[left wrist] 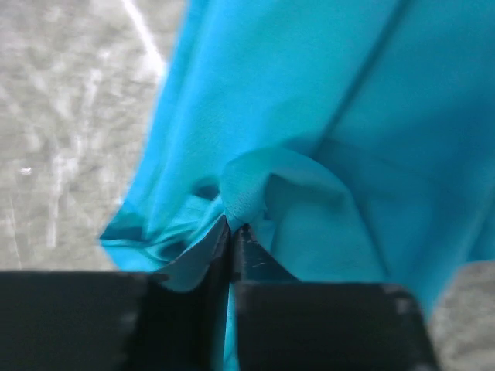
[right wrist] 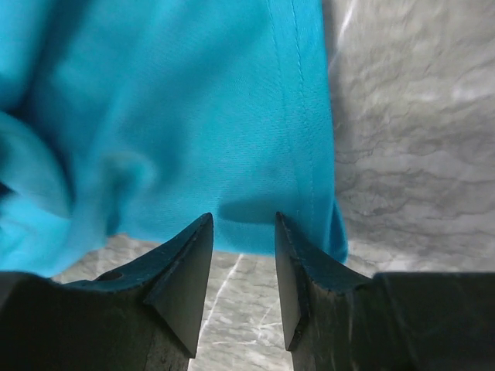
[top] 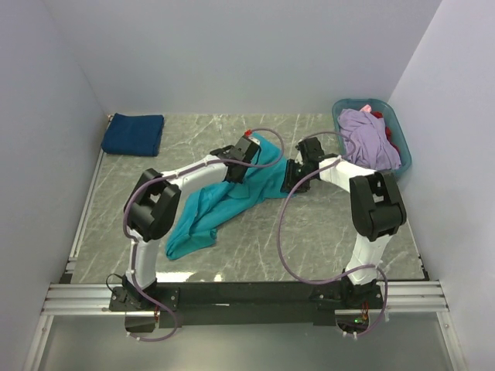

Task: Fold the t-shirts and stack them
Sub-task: Flatten the tshirt out

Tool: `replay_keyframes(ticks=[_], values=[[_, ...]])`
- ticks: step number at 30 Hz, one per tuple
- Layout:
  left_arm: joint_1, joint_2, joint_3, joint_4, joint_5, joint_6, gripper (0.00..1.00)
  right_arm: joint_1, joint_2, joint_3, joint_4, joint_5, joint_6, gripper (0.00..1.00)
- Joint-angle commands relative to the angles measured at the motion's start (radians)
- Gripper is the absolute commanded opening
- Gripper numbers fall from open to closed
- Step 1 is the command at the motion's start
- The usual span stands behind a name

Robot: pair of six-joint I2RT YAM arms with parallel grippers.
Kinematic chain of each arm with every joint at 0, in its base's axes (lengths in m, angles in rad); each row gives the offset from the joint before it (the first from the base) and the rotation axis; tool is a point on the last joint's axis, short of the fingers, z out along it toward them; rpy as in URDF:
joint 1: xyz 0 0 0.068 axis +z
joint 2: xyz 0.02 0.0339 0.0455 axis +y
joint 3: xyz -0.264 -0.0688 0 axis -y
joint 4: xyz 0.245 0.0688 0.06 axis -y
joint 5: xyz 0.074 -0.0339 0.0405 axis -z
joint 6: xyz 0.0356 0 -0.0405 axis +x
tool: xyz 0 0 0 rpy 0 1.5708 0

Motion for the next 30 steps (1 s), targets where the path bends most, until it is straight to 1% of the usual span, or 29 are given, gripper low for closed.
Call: replay_keyframes(ticks=[1, 2, 4, 5, 8, 9, 11, 12, 14, 17, 21, 22, 24, 26, 27, 28, 30], values=[[0.018, -0.069, 0.014, 0.027, -0.109, -0.015, 0.03, -0.012, 0.014, 0.006, -0.026, -0.034, 0.018, 0.44], [0.036, -0.087, 0.013, 0.029, -0.156, -0.025, 0.01, -0.017, 0.012, -0.005, -0.026, -0.034, 0.023, 0.44], [0.065, -0.149, 0.01, 0.029, -0.204, -0.058, 0.01, -0.018, 0.0, -0.033, -0.024, -0.028, 0.032, 0.44], [0.107, -0.173, -0.001, 0.03, -0.243, -0.07, 0.01, -0.021, -0.006, -0.042, -0.023, -0.022, 0.035, 0.44], [0.193, -0.261, -0.036, 0.052, -0.264, -0.13, 0.02, -0.024, -0.023, -0.066, -0.021, -0.008, 0.039, 0.44], [0.26, -0.291, -0.045, 0.056, -0.256, -0.165, 0.02, -0.024, -0.034, -0.071, -0.017, -0.005, 0.041, 0.44], [0.324, -0.307, -0.071, 0.064, -0.244, -0.202, 0.03, -0.024, -0.041, -0.071, -0.007, -0.008, 0.044, 0.44], [0.381, -0.307, -0.082, 0.071, -0.233, -0.229, 0.04, -0.023, -0.051, -0.065, -0.004, -0.014, 0.041, 0.44], [0.447, -0.289, -0.094, 0.09, -0.219, -0.252, 0.06, -0.018, -0.061, -0.057, 0.002, -0.017, 0.039, 0.44], [0.495, -0.209, -0.064, 0.087, -0.208, -0.279, 0.07, -0.003, -0.087, -0.037, -0.004, -0.002, 0.024, 0.45], [0.535, -0.08, 0.01, 0.052, -0.245, -0.309, 0.13, 0.022, -0.139, -0.021, -0.027, 0.053, 0.004, 0.45], [0.541, -0.068, 0.03, 0.042, -0.264, -0.315, 0.16, 0.031, -0.15, -0.021, -0.027, 0.078, 0.001, 0.46], [0.552, -0.065, 0.073, 0.039, -0.273, -0.322, 0.18, 0.038, -0.178, -0.024, -0.032, 0.1, -0.01, 0.46], [0.552, -0.083, 0.085, 0.056, -0.284, -0.32, 0.28, 0.043, -0.189, -0.027, -0.032, 0.115, -0.014, 0.47], [0.552, -0.107, 0.09, 0.055, -0.284, -0.331, 0.35, 0.043, -0.195, -0.034, -0.026, 0.116, -0.013, 0.47], [0.552, -0.121, 0.094, 0.049, -0.281, -0.335, 0.48, 0.042, -0.199, -0.04, -0.024, 0.126, -0.01, 0.48], [0.55, -0.184, 0.082, 0.029, -0.226, -0.343, 0.62, 0.042, -0.203, -0.054, -0.041, 0.207, 0.012, 0.5]])
